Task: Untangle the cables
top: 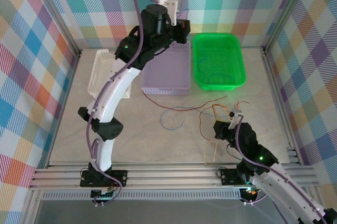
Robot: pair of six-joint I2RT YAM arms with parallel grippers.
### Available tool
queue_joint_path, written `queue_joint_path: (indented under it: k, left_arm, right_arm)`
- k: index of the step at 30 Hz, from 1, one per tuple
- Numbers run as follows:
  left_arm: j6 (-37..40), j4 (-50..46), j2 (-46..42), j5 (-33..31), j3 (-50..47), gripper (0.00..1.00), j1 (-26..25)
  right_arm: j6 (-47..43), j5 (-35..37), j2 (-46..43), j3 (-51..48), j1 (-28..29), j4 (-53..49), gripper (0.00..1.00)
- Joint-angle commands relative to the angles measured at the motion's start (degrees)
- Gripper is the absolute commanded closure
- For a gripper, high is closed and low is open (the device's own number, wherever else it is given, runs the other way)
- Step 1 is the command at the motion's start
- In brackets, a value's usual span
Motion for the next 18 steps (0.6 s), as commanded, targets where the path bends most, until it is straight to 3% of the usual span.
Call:
queue_joint_path:
  k: [1,18]
  left_arm:
    - [0.1,7.1,3.0,4.6,2.2,1.00,0.5]
    - [-4.6,33.3,23.9,2.4,6.5,1.00,0.7]
  right_arm:
    - [-0.6,0.5,-2.8,0.6,-0.2,-5.0,1.00]
    - [-0.5,-6.6,-0.3,1.9,-0.2,-1.5,1.00]
